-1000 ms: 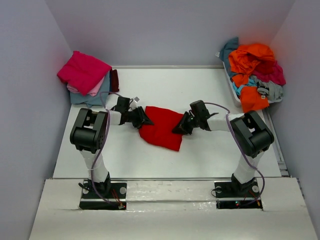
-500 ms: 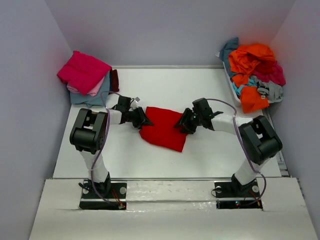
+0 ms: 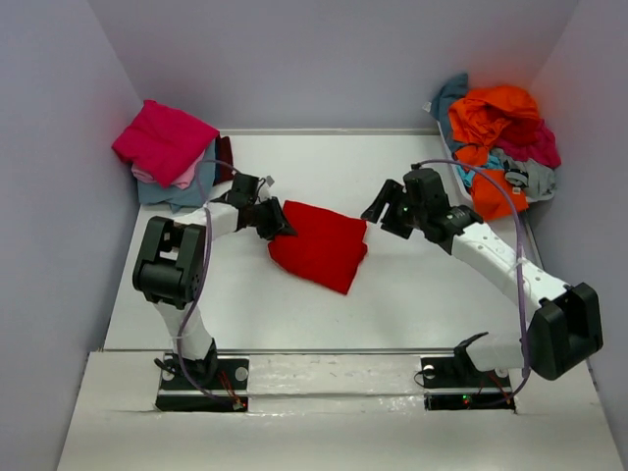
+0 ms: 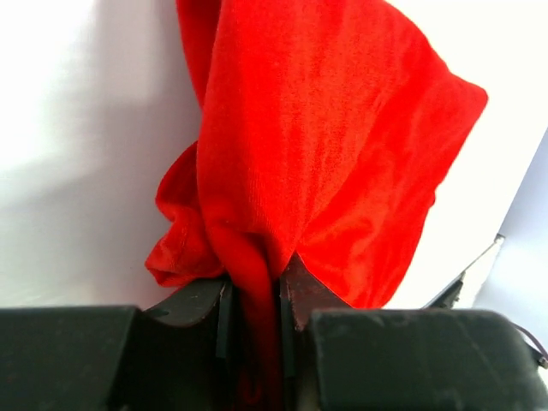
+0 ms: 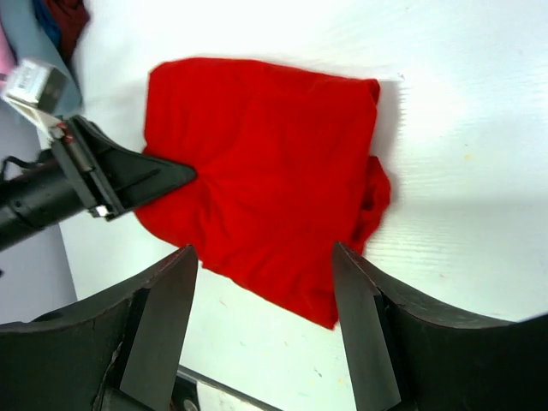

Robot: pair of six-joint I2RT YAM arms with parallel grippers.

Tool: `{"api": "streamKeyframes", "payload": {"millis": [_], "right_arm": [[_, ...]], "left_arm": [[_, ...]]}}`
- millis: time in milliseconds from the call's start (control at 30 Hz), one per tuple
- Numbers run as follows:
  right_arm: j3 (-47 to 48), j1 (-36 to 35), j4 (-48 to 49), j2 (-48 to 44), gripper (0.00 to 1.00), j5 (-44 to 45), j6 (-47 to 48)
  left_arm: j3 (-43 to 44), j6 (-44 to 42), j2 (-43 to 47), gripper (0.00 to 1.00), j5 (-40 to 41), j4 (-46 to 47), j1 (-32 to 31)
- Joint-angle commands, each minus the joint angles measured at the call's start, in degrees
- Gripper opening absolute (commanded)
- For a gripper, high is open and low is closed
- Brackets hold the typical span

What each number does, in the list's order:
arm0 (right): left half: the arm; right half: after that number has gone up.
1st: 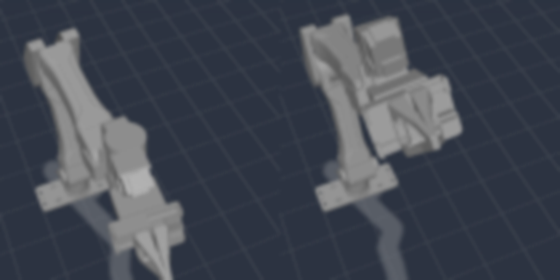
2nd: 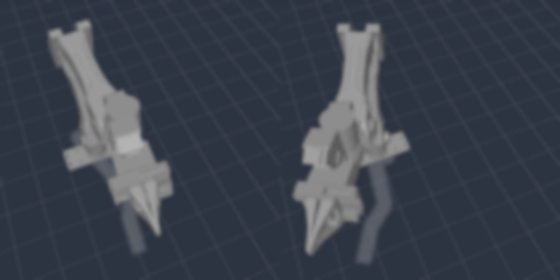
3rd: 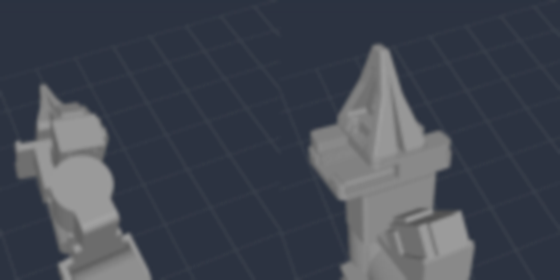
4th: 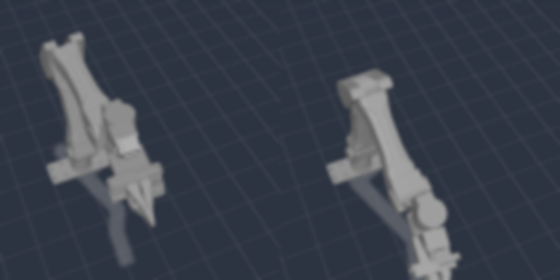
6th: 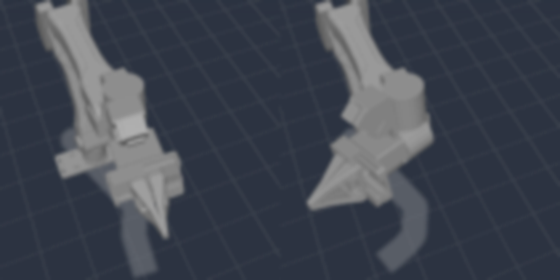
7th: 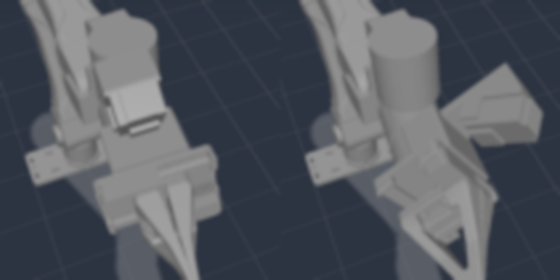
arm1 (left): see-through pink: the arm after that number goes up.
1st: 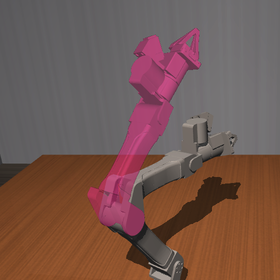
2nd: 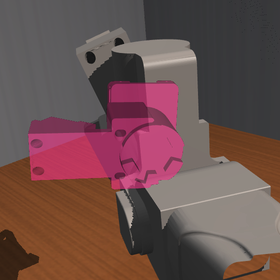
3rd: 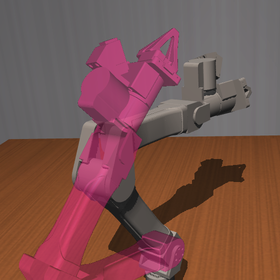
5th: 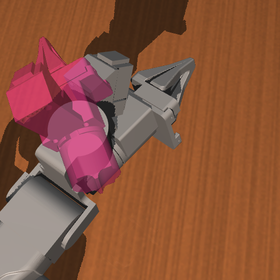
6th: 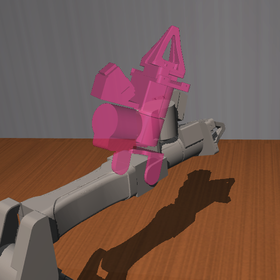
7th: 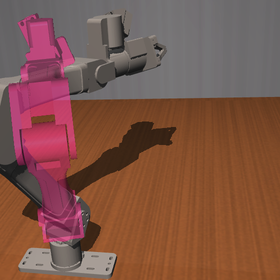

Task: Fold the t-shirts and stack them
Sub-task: Neatly place the folded tshirt to the corner

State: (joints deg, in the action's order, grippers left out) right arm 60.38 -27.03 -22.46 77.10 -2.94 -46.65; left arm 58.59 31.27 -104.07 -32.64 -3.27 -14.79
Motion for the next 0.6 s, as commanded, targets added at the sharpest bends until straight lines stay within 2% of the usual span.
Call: {"api": "streamKeyframes", "payload": {"millis": [0,233,567], "right_arm": [[-0.1,0.2,-4.3,-1.3,0.7,4.7,2.6],[-6.5,0.2,-3.5,-3.3,0.7,5.3,2.6],[-10.3,0.2,-5.5,-7.7,0.7,5.7,3.2]], "left_arm": [[7.3,-4.4,5.3,0.06,2.6,-2.4,0.2],[18.7,-8.8,2.0,0.06,9.0,-8.8,0.2],[34.8,-14.7,-2.4,0.06,25.1,-19.0,0.2]]}}
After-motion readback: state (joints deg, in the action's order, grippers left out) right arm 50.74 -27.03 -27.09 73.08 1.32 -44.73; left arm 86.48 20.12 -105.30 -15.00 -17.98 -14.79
